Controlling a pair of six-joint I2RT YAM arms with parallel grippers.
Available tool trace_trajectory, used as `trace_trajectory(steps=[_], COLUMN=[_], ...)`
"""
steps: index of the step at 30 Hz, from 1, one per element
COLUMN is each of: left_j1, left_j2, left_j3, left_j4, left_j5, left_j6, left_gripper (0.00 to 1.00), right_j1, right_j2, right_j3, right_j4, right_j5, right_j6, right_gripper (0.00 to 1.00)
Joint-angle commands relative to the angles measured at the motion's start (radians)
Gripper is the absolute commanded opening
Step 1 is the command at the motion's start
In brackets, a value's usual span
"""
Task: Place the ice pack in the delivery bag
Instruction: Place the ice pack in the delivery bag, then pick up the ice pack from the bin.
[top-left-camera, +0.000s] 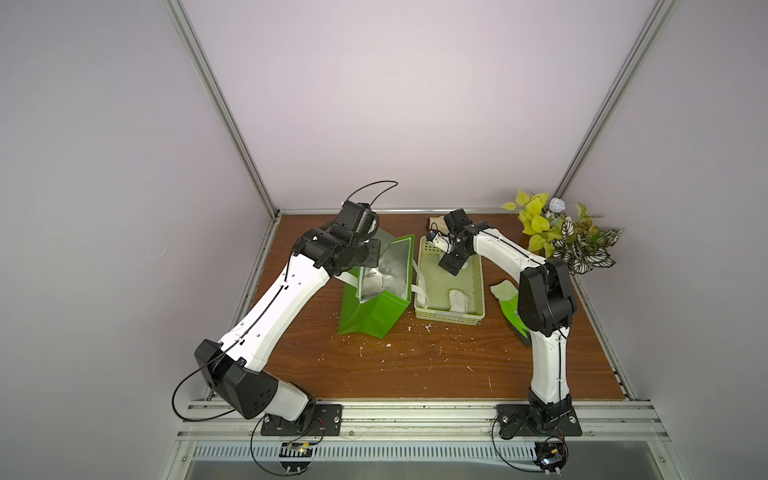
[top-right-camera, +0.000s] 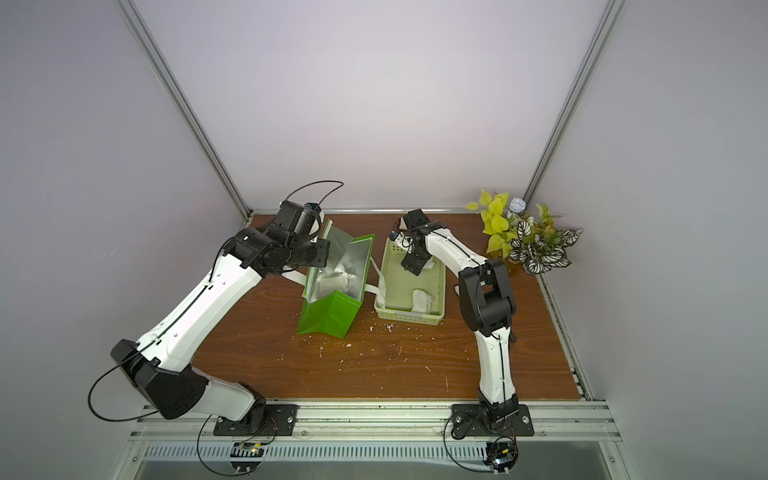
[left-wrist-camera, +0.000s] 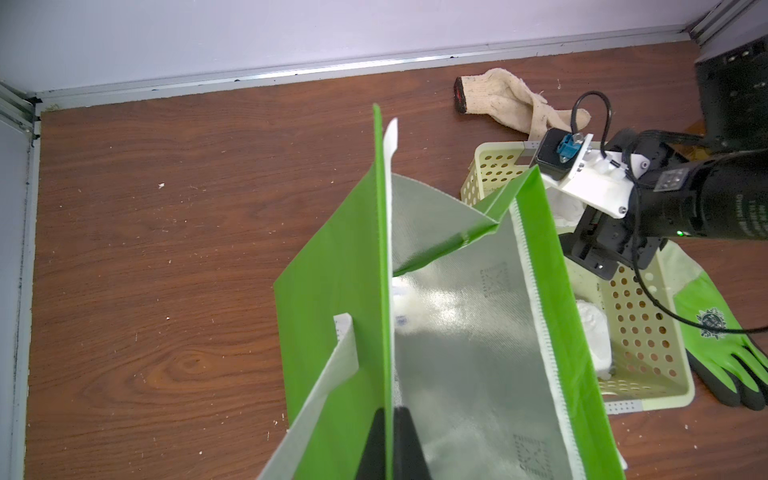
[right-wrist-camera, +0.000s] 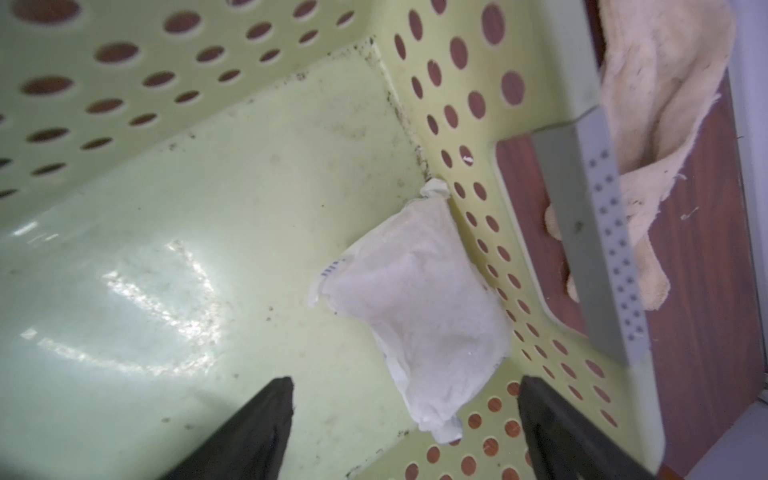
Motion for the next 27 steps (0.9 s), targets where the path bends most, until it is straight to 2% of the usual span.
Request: trace_trajectory(steps=[1, 10, 13, 21, 23, 27], left_j1=[0.008, 0.010, 0.009, 0.009, 0.011, 0.010], left_j2=[-0.011, -0.017, -0.016, -0.017, -0.018, -0.020], left_j3=[-0.005, -0.013, -0.015, -0.017, -0.018, -0.017], left_j4=[0.003, 0.002, 0.001, 0.001, 0.002, 0.001], left_j5=[0.001, 0.000, -0.001, 0.000, -0.003, -0.004], left_j6=[0.006, 0.011, 0.011, 0.014, 0.015, 0.016], left_gripper=[0.00, 0.00, 0.00, 0.00, 0.00, 0.00], right_j1=[-0.002, -0.026, -0.024, -0.030, -0.028, -0.028], right_j2=[0.045, 0.120, 0.115, 0.079, 0.047, 0.040], right_j3=[0.046, 0.080, 0.037, -0.102, -0.131, -0.112], right_j4=[-0.032, -0.043, -0.046, -0.021, 0.024, 0.060], right_j5=[-0.003, -0.064, -0.093, -0.120, -0.163, -0.218], right_j6=[-0.032, -0.033, -0.028, 0.001, 0.010, 0.031], right_gripper=[0.92, 0.94, 0.93, 0.86, 0.82, 0.80])
